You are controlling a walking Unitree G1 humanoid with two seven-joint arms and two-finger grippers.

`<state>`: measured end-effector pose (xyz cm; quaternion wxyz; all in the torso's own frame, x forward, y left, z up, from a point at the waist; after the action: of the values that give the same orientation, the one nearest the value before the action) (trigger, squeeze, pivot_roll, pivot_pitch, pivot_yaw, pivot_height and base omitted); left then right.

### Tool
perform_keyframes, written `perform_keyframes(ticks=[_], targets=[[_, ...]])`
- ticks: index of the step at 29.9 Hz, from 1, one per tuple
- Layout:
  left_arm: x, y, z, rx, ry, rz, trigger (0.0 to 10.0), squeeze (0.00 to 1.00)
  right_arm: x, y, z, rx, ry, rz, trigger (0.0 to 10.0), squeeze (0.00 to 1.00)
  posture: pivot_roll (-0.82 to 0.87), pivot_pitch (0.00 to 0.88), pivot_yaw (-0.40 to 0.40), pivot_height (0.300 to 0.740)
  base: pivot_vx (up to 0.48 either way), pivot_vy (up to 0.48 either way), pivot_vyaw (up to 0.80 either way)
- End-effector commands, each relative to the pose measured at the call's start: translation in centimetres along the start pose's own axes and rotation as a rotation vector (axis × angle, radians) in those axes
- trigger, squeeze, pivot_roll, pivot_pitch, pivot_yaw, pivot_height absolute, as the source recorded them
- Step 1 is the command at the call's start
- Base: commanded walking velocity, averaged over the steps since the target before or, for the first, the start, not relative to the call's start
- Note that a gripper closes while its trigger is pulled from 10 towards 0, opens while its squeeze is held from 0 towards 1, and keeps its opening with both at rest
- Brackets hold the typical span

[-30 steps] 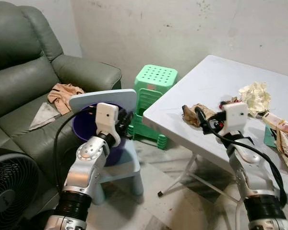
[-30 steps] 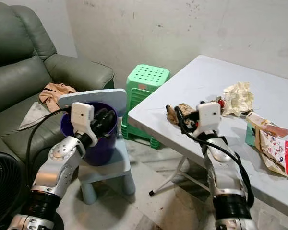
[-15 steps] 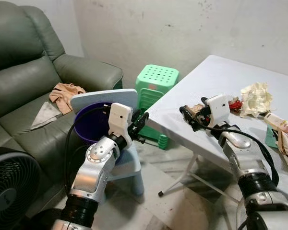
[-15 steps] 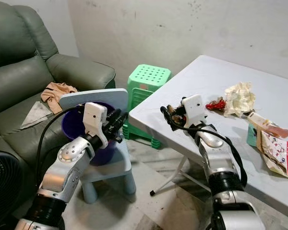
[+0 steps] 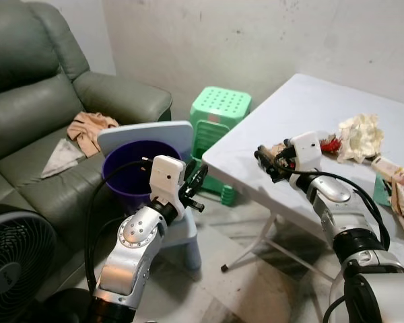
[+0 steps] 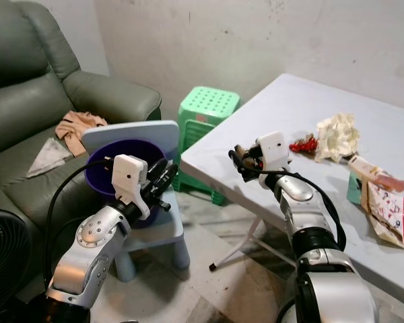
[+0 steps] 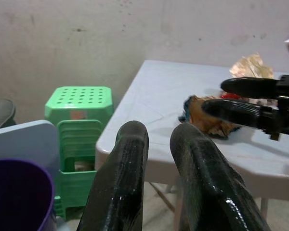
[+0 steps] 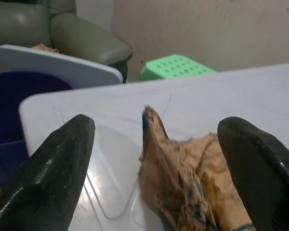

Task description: Picking trash to rubbish bin

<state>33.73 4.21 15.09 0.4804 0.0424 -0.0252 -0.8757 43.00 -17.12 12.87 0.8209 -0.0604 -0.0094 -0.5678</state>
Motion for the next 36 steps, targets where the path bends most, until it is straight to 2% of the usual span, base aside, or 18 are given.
perform_keyframes(ticks=[1,4,8,16,17,19,21,22,29,36], targets=[[0.4,-0.1,0.3,0.005,0.023,-0.017,10.0,0.00,1.1,0.0,1.1,0.027,0.002,-0.027,10.0,0.00,0.17,0.096,-0.040,0.715,0.000,0.000,0.00],[0.7,-0.3,0.3,-0.002,0.031,-0.018,10.0,0.00,1.8,-0.2,1.0,0.008,0.002,-0.032,10.0,0.00,0.17,0.132,-0.036,0.715,0.000,0.000,0.00],[0.8,-0.6,0.2,-0.011,0.032,-0.018,10.0,0.00,2.0,-0.2,0.7,-0.016,-0.003,-0.028,10.0,0.00,0.17,0.144,-0.034,0.715,0.000,0.000,0.00],[0.8,-0.8,0.3,-0.013,0.030,-0.007,10.0,0.00,1.4,-0.4,0.1,-0.040,-0.028,0.028,10.0,0.00,0.18,0.174,-0.034,0.715,0.000,0.000,0.00],[0.7,-0.8,0.3,-0.014,0.029,-0.003,10.0,0.00,1.2,-0.4,0.1,-0.037,-0.023,0.041,8.9,0.00,0.18,0.173,-0.034,0.715,0.000,0.000,0.00],[0.5,-0.9,0.3,-0.017,0.030,0.006,10.0,0.00,1.0,-0.4,-0.1,-0.045,-0.012,0.057,2.5,0.00,0.18,0.178,-0.034,0.715,0.000,0.000,0.00],[0.5,-0.8,0.4,-0.017,0.030,0.007,10.0,0.00,0.9,-0.4,-0.2,-0.053,-0.007,0.059,2.5,0.00,0.18,0.178,-0.034,0.715,0.000,0.000,0.00],[0.5,-0.8,0.4,-0.017,0.029,0.010,10.0,0.00,0.7,-0.4,-0.4,-0.058,-0.016,0.072,0.0,0.00,0.18,0.182,-0.036,0.715,0.000,0.000,0.00],[0.1,-1.0,0.4,-0.025,0.038,0.025,10.0,0.00,-1.2,-0.4,-0.5,-0.032,0.049,0.183,0.0,0.00,0.19,0.179,-0.030,0.715,0.000,0.000,0.00],[0.1,-1.0,0.2,-0.038,0.031,0.009,10.0,0.00,-1.8,-0.6,-0.2,0.001,0.081,0.236,0.0,0.00,0.19,0.173,-0.025,0.715,0.000,0.000,0.00]])
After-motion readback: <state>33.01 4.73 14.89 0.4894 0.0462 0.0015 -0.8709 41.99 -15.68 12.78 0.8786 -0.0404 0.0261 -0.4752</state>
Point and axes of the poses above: a point about 5 cm out from each wrist's last joint towards the gripper, its own y axis pointing out of the wrist towards the gripper, its own z axis along the axis of the wrist's last joint, x = y × z, the point moved 6 cm from there along y, pointing out of the wrist towards the gripper, and after that the axes turned 4 degrees about y, right-handed, at the moved point
